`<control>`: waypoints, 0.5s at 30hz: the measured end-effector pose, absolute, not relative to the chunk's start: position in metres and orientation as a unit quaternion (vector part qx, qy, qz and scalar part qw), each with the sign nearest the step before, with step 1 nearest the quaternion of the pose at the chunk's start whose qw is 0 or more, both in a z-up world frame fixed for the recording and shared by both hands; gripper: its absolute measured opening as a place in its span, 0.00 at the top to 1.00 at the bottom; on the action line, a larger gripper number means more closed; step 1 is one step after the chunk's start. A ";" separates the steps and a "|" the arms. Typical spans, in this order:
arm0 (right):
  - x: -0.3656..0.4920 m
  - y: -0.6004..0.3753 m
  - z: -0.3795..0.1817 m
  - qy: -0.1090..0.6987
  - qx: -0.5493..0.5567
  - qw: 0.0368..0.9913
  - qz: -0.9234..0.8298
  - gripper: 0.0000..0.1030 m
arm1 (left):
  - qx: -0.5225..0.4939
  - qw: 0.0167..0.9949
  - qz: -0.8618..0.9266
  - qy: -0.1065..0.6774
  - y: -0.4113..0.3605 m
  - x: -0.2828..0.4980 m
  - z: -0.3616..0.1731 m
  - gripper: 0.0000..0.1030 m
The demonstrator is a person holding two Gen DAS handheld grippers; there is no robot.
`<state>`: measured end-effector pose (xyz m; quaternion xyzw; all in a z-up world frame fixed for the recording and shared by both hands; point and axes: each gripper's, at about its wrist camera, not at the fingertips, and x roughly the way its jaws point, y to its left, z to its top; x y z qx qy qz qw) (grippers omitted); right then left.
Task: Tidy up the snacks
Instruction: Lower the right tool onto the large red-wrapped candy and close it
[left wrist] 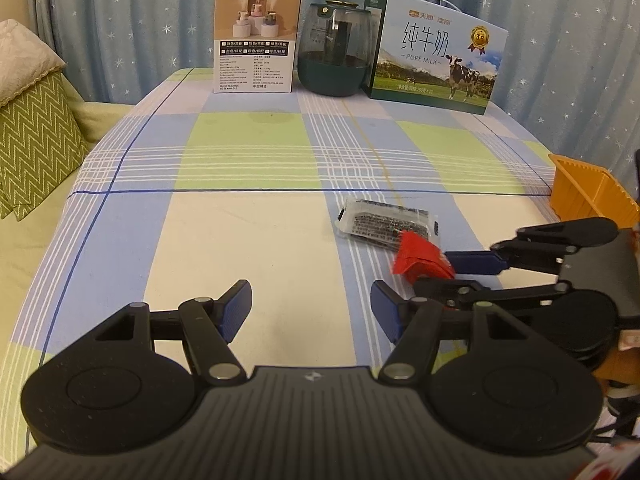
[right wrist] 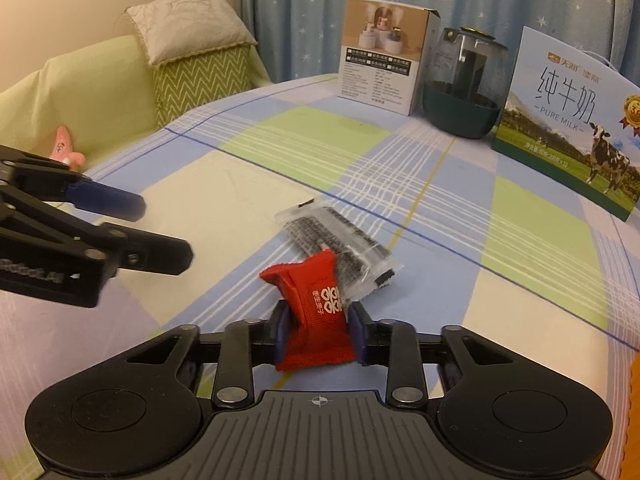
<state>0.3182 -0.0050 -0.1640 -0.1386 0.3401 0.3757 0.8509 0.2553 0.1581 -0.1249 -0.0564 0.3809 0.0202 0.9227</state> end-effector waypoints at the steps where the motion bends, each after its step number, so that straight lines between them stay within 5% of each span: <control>1: 0.317 -0.008 -0.162 0.344 -0.131 0.852 0.374 0.72 | -0.055 0.923 0.019 0.381 0.158 0.256 -0.125 0.39; 15: 0.327 -0.078 -0.143 0.377 -0.030 0.890 0.255 0.72 | 0.080 0.923 -0.034 0.375 0.115 0.296 -0.143 0.39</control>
